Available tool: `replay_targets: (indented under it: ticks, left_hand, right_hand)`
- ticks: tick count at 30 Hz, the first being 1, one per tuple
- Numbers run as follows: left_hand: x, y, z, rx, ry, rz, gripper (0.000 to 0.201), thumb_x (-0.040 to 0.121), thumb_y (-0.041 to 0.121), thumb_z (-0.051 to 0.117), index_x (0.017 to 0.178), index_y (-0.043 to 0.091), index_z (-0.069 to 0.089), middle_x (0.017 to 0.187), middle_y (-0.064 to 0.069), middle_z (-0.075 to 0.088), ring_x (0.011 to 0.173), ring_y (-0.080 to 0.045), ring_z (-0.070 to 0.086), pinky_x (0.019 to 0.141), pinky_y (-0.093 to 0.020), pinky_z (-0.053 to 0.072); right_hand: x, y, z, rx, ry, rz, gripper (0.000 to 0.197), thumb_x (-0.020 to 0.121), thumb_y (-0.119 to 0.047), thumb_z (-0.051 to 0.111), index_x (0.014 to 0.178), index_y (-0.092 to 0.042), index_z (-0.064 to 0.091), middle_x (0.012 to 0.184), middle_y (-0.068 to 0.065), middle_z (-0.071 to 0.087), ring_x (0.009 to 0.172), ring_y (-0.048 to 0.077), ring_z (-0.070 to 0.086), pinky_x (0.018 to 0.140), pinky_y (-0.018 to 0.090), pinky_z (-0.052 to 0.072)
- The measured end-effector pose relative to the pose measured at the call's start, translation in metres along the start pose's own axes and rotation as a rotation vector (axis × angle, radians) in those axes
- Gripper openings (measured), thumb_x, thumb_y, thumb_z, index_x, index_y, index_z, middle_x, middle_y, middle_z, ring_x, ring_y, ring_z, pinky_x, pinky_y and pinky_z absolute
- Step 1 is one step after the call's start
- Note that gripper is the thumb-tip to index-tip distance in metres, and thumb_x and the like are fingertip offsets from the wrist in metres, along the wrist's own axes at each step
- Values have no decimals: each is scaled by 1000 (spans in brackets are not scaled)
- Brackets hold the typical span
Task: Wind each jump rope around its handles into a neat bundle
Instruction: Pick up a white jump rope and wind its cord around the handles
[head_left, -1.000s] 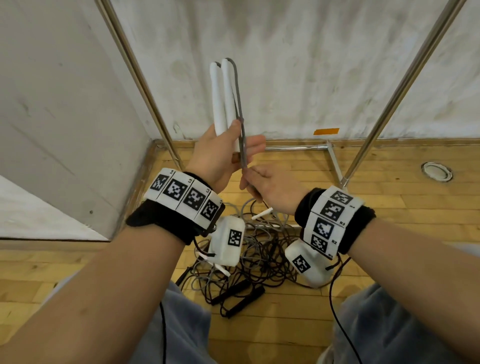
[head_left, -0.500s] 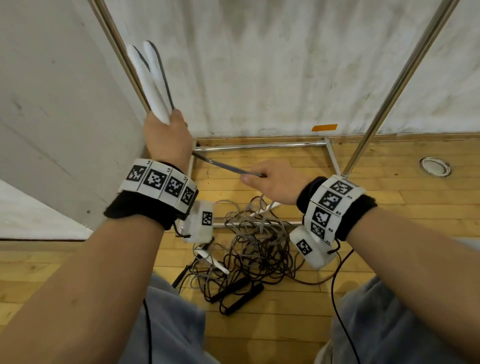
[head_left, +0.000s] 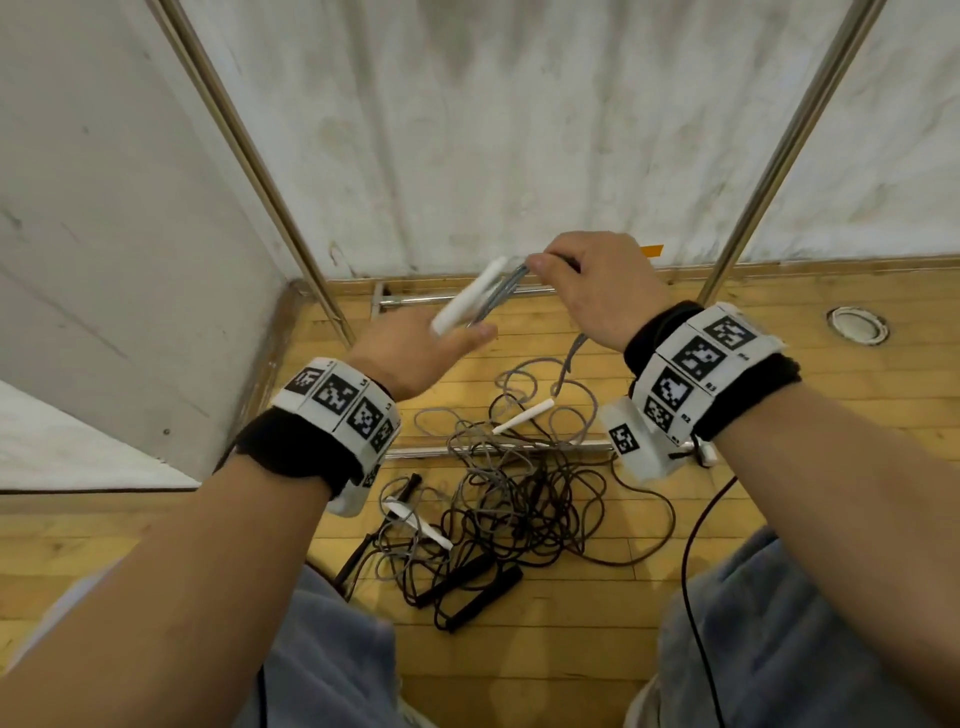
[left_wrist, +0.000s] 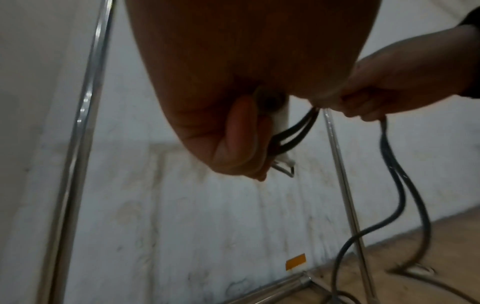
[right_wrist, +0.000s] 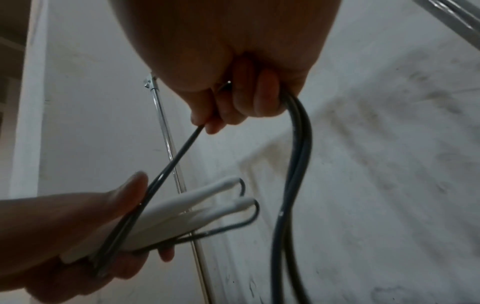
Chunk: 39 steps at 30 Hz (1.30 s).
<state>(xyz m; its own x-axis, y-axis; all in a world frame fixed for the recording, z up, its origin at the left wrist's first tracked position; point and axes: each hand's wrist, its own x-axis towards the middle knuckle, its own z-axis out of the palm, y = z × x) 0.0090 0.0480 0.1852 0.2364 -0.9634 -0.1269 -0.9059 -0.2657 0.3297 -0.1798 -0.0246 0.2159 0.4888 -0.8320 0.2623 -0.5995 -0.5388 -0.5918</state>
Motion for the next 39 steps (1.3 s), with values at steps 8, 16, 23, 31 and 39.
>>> replay_targets:
  ticks: [8,16,23,31,39]
  left_hand:
    - [-12,20,17,271,-148,158,14,92,20,48,106,21,50,73,7,46,65,-14,48,54,-28,34]
    - [-23,15,-11,-158,-113,385,36,92,21,57,127,21,51,97,4,59,84,-17,54,72,-32,40]
    - [-25,18,-26,-745,74,228,22,86,15,62,107,17,56,68,6,48,56,-12,46,59,-37,43]
    - [-9,12,-24,-1010,194,-21,33,86,6,54,114,20,42,72,-5,45,47,-14,38,43,-25,35]
    - [1,-5,-13,-393,239,-58,33,77,11,67,102,14,45,88,-2,56,69,-18,55,54,-28,45]
  right_hand:
    - [1,3,0,-96,27,-37,37,94,-42,49,73,-13,59,55,-5,44,53,9,41,56,28,28]
    - [13,29,-14,294,-127,207,43,90,-33,60,78,9,62,56,6,44,56,20,35,48,22,31]
    - [1,14,22,433,-288,237,41,92,-49,47,61,-22,52,48,-12,40,43,9,32,47,25,29]
    - [-17,-21,44,127,-386,62,51,100,-45,27,82,-19,68,65,-5,51,61,7,46,58,29,28]
    - [-18,-30,42,-45,-449,3,35,99,-35,40,68,-19,50,61,-4,47,57,13,43,51,30,27]
